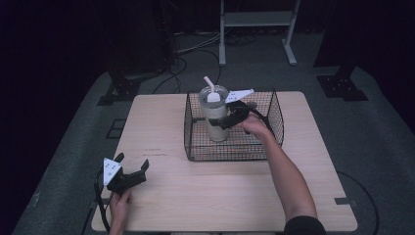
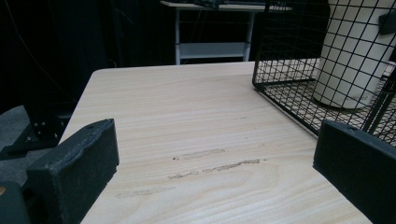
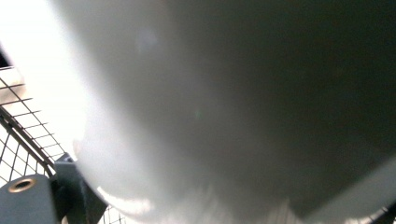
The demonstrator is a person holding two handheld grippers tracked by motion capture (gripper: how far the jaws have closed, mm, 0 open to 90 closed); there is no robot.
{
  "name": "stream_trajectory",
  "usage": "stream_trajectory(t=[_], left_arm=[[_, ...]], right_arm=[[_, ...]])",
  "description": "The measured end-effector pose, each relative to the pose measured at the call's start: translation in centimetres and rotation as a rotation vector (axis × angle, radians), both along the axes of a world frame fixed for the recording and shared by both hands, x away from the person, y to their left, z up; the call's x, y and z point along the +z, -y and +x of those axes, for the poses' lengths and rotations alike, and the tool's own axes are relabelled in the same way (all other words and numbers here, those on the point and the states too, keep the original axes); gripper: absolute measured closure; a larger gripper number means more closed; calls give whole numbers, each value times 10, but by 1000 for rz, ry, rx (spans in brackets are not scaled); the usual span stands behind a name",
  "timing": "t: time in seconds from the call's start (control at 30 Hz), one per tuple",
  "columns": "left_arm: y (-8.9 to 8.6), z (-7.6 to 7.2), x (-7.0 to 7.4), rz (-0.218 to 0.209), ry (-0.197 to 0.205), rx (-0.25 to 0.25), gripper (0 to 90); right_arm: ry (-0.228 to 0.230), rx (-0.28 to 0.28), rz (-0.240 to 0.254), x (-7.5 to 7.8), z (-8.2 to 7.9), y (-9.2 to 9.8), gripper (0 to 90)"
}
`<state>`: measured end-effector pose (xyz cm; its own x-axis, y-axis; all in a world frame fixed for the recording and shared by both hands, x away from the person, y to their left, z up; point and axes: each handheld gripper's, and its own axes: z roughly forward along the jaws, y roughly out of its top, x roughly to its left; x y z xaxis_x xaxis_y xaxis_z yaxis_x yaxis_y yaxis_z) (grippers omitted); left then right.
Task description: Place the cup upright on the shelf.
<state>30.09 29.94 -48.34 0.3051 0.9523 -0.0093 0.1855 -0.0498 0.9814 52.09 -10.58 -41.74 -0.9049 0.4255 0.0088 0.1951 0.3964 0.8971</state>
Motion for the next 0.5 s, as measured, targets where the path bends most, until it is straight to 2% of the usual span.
stream_trajectory(t=[0.13, 0.33, 0.5], left_arm=[[0, 0, 0, 5, 0, 0, 0], [1, 0, 0, 8, -1, 0, 0], [1, 0, 0, 10, 0, 0, 0]], right_arm=[[2, -12, 8, -2, -4, 7, 73], [1, -22, -8, -1, -7, 11, 73], [7, -38, 4, -3, -10, 13, 73]])
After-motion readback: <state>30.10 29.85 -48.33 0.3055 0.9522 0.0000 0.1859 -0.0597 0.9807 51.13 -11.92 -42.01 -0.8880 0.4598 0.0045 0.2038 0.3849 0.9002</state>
